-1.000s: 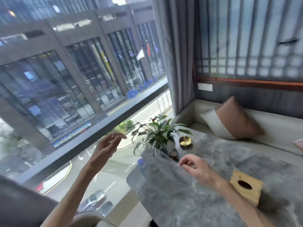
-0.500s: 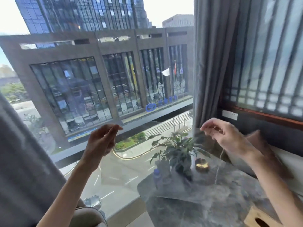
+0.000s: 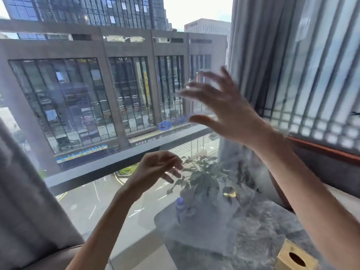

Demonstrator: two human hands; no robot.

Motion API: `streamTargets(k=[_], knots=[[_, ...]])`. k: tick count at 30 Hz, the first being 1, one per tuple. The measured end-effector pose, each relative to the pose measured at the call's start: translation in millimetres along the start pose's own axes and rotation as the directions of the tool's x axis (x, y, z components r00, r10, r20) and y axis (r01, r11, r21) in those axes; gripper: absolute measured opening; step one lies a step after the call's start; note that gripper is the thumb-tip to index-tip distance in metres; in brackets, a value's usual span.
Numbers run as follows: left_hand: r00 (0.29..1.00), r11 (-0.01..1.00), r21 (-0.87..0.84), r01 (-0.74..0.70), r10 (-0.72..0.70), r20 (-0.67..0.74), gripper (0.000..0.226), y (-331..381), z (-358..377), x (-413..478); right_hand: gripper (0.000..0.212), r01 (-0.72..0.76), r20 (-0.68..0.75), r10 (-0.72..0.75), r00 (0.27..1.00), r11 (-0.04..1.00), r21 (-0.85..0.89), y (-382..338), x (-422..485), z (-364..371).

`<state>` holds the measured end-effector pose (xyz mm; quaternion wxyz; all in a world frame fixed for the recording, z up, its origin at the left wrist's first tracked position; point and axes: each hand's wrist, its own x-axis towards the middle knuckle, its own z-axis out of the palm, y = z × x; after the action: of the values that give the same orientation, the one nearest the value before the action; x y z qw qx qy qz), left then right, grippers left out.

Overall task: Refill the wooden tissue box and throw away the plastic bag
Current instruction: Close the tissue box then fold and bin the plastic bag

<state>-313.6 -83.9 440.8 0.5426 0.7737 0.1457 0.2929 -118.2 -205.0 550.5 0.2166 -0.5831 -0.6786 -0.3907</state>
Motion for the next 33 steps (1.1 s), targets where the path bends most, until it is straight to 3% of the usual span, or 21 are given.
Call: streamTargets(k=[2,3,4,6,7,8,11,13,17,22,25,28,29,30,33], knots=[[0.997,0.99,-0.139,-0.009,-0.001,-0.075,0.028,-11.4,-12.9,-6.7,0.079,-0.334,-0.161,0.378,0.912,0.91,0.246,9.7,-48.9,-2.9],[0.993,0.982,-0.19,-0.007,-0.016,-0.119,0.029,-15.3,-18.9,-9.7,0.092,-0.468,-0.088,0.552,0.829,0.772,0.431,11.4,-78.1,0.2],[0.987,0.975,-0.223,-0.001,-0.035,-0.158,0.029,-18.9,-24.9,-11.6,0.103,-0.572,0.096,0.656,0.748,0.565,0.595,10.4,-105.2,7.2],[0.974,0.966,-0.258,0.017,-0.075,-0.215,0.03,-26.4,-32.9,-14.0,0.112,-0.701,0.535,0.587,0.608,0.08,0.709,-2.1,-144.1,29.9],[0.969,0.964,-0.266,0.033,-0.096,-0.228,0.032,-29.5,-35.0,-14.8,0.112,-0.712,0.656,0.492,0.572,-0.1,0.695,-8.7,-154.4,43.9],[0.967,0.961,-0.271,0.056,-0.12,-0.224,0.036,-31.6,-37.0,-15.5,0.105,-0.705,0.708,0.434,0.558,-0.202,0.68,-12.5,-159.5,59.0],[0.969,0.936,-0.322,0.141,-0.196,-0.147,0.04,-38.9,-46.4,-20.2,0.049,-0.698,0.698,0.507,0.506,-0.234,0.676,-14.9,-161.4,92.7],[0.968,0.907,-0.382,0.177,-0.231,-0.099,0.039,-45.4,-56.8,-26.3,0.037,-0.661,0.688,0.541,0.484,-0.289,0.692,-9.7,-163.2,101.4],[0.971,0.927,-0.313,0.207,-0.233,-0.045,0.034,-58.4,-67.0,-39.6,0.035,-0.629,0.751,0.456,0.478,-0.419,0.655,2.1,-172.5,105.3],[0.985,0.947,-0.288,0.144,-0.164,-0.046,0.035,-71.3,-72.8,-39.0,0.057,-0.715,0.77,0.288,0.57,-0.289,0.637,14.1,-175.1,93.8],[0.994,0.977,-0.21,0.041,-0.061,-0.089,0.035,-81.3,-77.9,-37.7,0.048,-0.619,0.707,0.393,0.588,-0.345,0.706,26.4,-175.1,89.2],[0.972,0.956,-0.291,-0.031,-0.039,-0.23,0.06,-95.7,-87.1,-36.8,0.033,-0.474,0.675,0.521,0.522,-0.48,0.738,46.2,-183.2,82.2],[0.974,0.946,-0.321,-0.043,-0.033,-0.226,0.051,-98.6,-86.1,-35.0,0.033,-0.455,0.678,0.53,0.509,-0.503,0.735,51.9,-187.1,79.5],[0.985,0.934,-0.354,-0.042,-0.021,-0.174,0.039,-99.4,-81.1,-32.9,0.035,-0.462,0.686,0.521,0.508,-0.507,0.728,53.6,-189.2,76.7],[0.994,0.87,-0.482,0.101,-0.069,0.083,0.085,-102.1,-56.6,-24.5,0.037,-0.534,0.7,0.493,0.516,-0.454,0.714,43.9,-189.8,78.0]])
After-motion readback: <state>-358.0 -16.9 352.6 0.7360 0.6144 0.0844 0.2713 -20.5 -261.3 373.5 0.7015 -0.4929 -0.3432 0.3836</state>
